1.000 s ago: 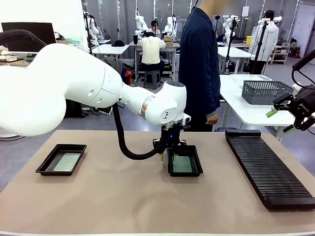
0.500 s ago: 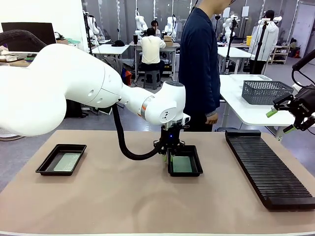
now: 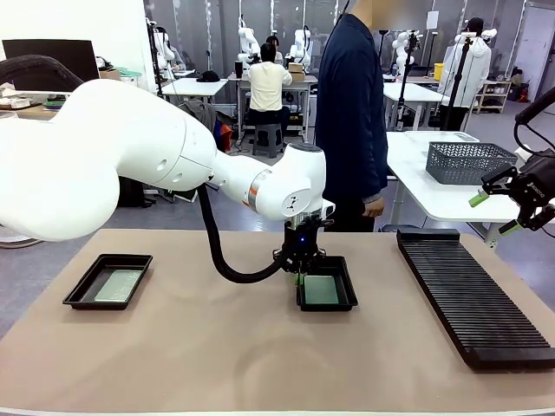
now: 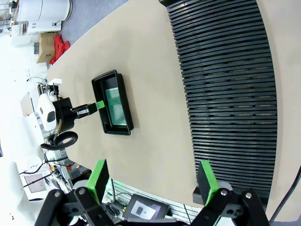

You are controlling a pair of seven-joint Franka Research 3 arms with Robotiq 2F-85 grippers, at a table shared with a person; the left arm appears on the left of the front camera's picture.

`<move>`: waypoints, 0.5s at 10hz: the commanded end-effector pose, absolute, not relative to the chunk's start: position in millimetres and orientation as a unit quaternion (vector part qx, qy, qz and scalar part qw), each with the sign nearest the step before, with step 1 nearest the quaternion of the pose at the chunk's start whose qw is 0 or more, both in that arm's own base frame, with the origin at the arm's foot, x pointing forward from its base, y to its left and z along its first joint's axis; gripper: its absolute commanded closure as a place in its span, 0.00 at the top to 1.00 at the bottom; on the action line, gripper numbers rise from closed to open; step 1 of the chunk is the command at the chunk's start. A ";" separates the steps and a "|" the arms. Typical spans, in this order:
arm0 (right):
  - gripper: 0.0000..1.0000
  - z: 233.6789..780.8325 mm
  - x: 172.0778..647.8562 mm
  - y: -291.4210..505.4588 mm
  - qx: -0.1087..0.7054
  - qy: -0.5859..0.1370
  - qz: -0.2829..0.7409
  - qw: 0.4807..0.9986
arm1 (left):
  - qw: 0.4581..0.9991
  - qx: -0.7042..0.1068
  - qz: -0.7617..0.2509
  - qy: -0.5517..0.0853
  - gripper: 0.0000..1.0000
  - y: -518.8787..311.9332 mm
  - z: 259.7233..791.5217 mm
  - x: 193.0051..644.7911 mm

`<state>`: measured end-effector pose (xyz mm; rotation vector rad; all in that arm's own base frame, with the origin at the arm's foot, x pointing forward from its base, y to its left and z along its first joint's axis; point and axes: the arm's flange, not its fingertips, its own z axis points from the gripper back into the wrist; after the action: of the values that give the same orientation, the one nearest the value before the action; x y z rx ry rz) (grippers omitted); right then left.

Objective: Inspect and transfer BCBs to ESD trays.
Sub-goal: Pick up the ESD tray and place it on the left side of the table.

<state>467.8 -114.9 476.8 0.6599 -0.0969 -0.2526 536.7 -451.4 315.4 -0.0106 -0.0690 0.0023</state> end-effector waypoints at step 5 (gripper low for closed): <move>1.00 475.6 464.5 -112.1 0.316 -0.048 -0.133 0.938 | 0.997 -0.075 -0.011 -0.024 0.00 -431.8 317.0 539.8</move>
<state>467.8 -114.9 476.8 0.6599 -0.0969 -0.2527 543.7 -447.6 317.3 -0.0764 -0.0595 0.0045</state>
